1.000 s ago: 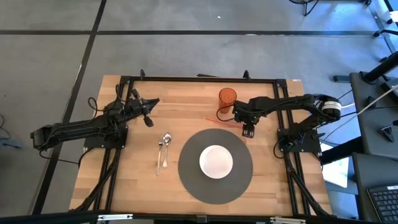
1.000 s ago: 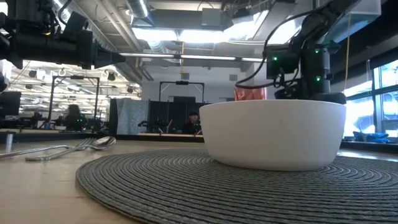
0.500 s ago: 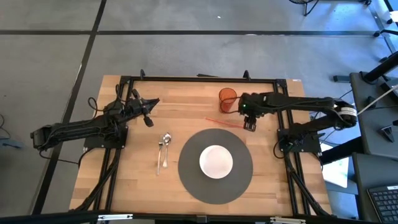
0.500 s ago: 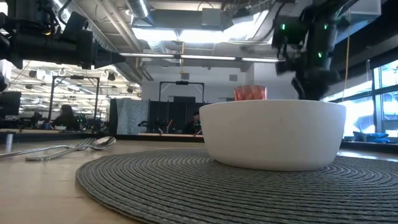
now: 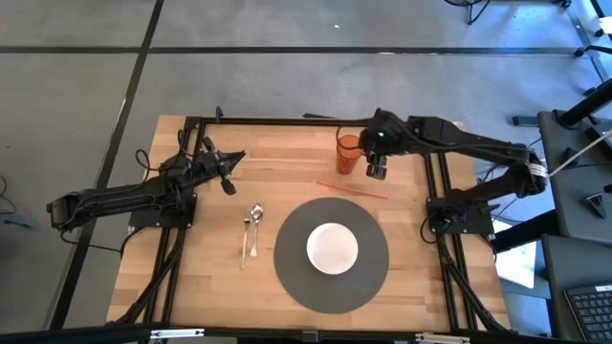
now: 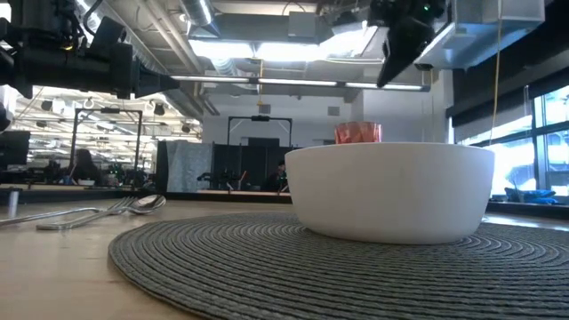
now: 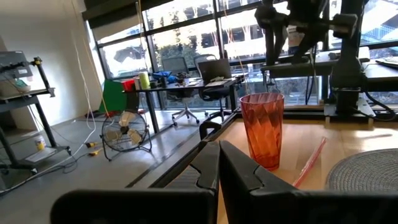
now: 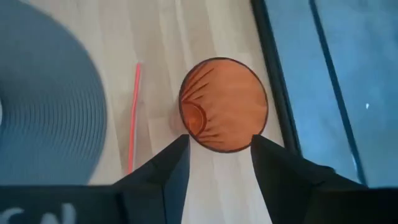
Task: Pick & Place Utensil
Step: Put the orange cup on the gray mat to the right of the white bowl
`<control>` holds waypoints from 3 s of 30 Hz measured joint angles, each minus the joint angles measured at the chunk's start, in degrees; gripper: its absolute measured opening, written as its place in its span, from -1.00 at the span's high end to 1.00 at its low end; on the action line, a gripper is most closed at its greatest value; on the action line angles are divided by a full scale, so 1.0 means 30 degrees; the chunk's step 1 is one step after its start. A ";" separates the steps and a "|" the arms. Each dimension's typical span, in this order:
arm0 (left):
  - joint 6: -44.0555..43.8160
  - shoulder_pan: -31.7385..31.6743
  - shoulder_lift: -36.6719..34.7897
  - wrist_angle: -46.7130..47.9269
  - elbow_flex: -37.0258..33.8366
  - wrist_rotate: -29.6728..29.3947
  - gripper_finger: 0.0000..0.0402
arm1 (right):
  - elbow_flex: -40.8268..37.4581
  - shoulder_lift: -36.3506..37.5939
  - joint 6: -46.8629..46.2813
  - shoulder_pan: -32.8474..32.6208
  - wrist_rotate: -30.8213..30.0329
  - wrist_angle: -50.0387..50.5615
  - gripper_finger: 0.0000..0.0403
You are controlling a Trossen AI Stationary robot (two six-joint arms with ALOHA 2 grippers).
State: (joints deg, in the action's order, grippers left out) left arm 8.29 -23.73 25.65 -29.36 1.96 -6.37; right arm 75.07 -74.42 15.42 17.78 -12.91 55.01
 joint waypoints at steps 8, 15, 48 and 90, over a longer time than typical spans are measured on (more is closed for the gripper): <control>0.0000 -0.0003 0.0000 0.0000 0.0000 0.0006 0.98 | 0.2671 -0.3479 0.2146 0.0030 0.0160 0.3150 0.00; 0.0000 -0.0006 0.0000 0.0015 0.0000 0.0007 0.98 | 0.2687 -0.5016 0.3163 0.0270 0.0162 0.2573 -0.09; 0.0000 -0.0007 0.0000 0.0015 0.0000 0.0007 0.98 | 0.4125 -0.6859 0.2647 0.0476 -0.0687 0.4800 0.93; -0.0284 0.0000 0.0000 0.0304 0.0000 0.0007 0.98 | 0.0975 -0.3405 -1.3397 -1.6414 0.2268 0.8254 0.96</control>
State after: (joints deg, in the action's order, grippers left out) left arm 7.44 -23.73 25.65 -28.45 1.96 -6.35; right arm 78.00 -84.64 -24.78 -31.46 -6.11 79.77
